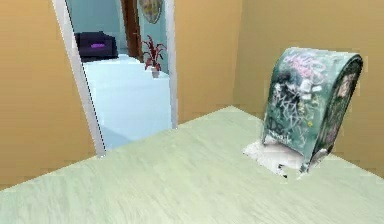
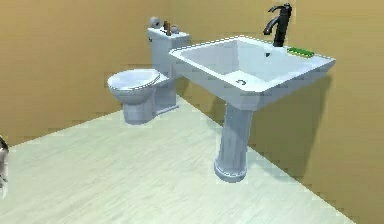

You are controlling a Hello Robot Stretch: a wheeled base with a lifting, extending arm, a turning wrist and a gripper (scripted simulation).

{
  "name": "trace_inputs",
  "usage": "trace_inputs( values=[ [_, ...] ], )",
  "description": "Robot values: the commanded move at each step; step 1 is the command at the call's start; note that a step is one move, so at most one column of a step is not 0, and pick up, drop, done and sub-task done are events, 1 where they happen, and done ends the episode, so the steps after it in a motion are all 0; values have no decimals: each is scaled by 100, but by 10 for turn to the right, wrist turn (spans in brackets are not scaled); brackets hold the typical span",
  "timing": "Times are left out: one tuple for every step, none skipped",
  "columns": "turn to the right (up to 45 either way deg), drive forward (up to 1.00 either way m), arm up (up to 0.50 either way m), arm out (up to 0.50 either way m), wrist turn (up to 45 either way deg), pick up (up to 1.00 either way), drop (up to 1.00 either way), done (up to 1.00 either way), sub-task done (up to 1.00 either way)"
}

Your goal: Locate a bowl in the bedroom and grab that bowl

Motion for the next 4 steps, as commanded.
trace_inputs(
  values=[
    [0, 30, 0, 0, 0, 0, 0, 0, 0],
    [60, 0, 0, 0, 0, 0, 0, 0, 0],
    [0, 30, 0, 0, 0, 0, 0, 0, 0],
    [-270, 0, 0, 0, 0, 0, 0, 0, 0]
  ],
)
